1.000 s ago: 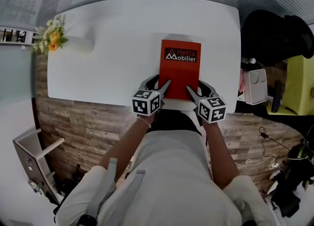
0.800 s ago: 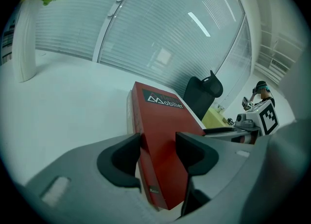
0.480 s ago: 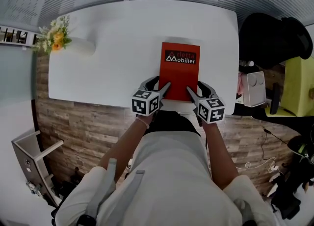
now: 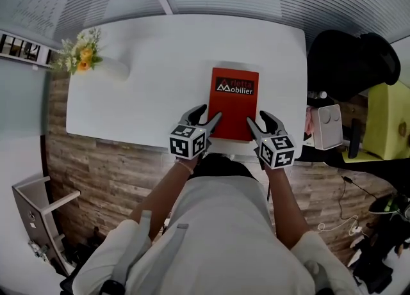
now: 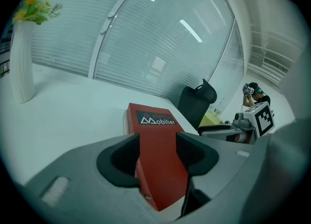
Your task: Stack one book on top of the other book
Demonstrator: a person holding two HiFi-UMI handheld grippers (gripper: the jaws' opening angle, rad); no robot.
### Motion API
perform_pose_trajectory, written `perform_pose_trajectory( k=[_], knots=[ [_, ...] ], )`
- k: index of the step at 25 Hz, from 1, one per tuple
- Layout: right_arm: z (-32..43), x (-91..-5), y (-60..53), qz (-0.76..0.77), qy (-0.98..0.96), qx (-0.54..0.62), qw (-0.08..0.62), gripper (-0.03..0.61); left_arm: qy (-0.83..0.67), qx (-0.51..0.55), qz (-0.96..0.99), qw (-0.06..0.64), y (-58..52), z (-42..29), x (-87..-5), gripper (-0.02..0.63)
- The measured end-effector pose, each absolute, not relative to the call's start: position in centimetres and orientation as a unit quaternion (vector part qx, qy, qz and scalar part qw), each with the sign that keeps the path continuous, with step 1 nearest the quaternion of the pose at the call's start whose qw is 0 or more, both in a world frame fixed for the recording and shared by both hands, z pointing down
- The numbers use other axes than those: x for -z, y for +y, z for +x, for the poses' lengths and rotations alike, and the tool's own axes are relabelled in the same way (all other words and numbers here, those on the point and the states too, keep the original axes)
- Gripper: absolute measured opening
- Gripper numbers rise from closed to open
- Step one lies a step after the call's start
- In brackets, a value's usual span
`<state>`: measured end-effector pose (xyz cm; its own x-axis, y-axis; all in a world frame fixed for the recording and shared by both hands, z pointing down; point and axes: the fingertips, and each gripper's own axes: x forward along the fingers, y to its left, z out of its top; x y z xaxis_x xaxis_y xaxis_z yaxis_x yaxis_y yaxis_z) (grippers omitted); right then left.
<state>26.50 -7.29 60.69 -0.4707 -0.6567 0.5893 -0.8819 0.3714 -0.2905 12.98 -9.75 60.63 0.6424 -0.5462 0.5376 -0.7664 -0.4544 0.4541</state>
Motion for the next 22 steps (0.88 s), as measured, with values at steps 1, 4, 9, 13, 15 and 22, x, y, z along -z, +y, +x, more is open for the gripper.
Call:
perform_pose_trajectory(
  k=[1,4,9,13,15,22],
  knots=[
    [26.5,-60.2,-7.4,0.477,-0.808,-0.287,0.191,0.210,-0.393,-0.155,0.840,0.341,-9.9,12.9,-60.1,0.237],
    [26.4,-58.3,-7.8,0.478,-0.817,-0.262,0.187,0.198,-0.396,-0.141,0.847,0.326,-10.4,12.9,-58.4,0.222],
    [26.2,-55.2,-8.6,0.478,-0.831,-0.219,0.182,0.164,-0.400,-0.115,0.857,0.304,-11.2,12.8,-55.5,0.179],
    [26.1,-52.3,-9.2,0.481,-0.838,-0.193,0.171,0.138,-0.401,-0.092,0.866,0.284,-11.7,12.9,-52.7,0.139],
    [26.1,-50.6,-9.5,0.481,-0.843,-0.177,0.163,0.124,-0.401,-0.080,0.872,0.269,-12.0,13.0,-51.0,0.116],
    [25.7,-44.4,-10.4,0.482,-0.857,-0.117,0.138,0.066,-0.399,-0.041,0.891,0.212,-12.6,13.0,-44.8,0.065]
  ],
)
